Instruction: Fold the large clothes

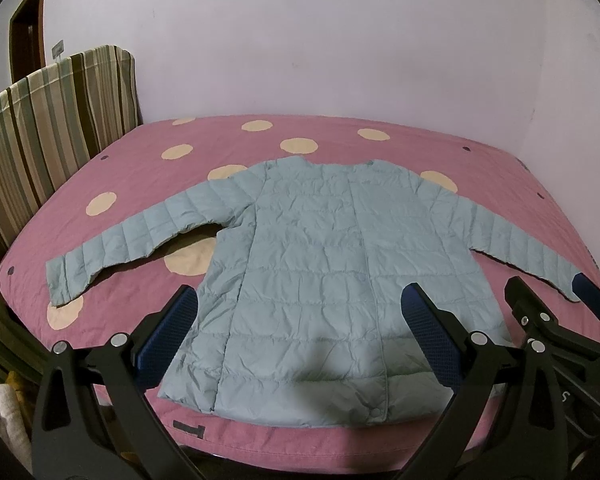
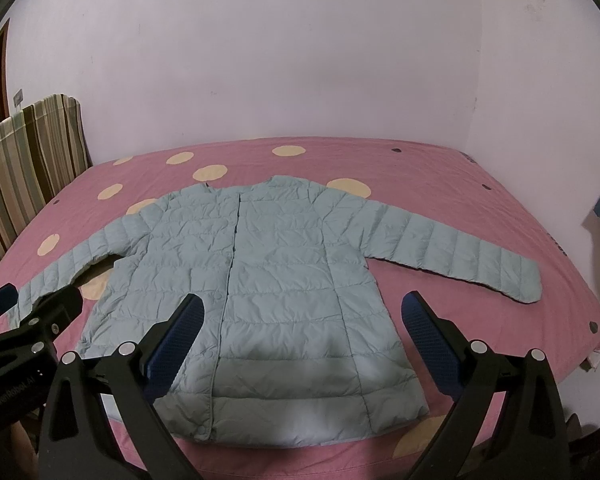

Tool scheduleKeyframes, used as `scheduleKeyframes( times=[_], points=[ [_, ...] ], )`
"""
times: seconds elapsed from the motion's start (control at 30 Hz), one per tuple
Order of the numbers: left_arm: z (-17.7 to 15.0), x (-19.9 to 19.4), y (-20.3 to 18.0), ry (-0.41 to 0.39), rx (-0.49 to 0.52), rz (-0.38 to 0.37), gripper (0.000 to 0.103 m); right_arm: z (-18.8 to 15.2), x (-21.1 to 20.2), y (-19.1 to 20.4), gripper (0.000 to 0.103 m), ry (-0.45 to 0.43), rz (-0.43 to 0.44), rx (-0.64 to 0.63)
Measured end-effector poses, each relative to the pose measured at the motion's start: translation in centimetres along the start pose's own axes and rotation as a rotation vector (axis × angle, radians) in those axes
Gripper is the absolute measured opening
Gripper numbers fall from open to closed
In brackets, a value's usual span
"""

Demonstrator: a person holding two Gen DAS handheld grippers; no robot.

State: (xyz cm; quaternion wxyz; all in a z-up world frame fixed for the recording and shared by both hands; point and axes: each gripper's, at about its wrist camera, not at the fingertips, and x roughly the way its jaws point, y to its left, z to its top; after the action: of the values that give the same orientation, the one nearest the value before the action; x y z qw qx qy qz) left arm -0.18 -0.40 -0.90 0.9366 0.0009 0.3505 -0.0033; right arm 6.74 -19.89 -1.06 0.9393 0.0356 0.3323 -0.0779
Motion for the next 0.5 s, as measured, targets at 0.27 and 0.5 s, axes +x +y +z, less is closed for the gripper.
scheduleKeyframes(
  times=[0.27, 0.5],
  points=[
    [0.08, 0.09, 0.02, 0.004, 0.000, -0.001, 0.101, -0.01, 0.03, 0.02, 0.098, 0.000, -0.002, -0.001],
    [-0.02, 0.11, 0.00, 0.009, -0.001, -0.001, 0.101, -0.01, 0.03, 0.03, 0.098, 0.000, -0.001, -0.001]
  ],
)
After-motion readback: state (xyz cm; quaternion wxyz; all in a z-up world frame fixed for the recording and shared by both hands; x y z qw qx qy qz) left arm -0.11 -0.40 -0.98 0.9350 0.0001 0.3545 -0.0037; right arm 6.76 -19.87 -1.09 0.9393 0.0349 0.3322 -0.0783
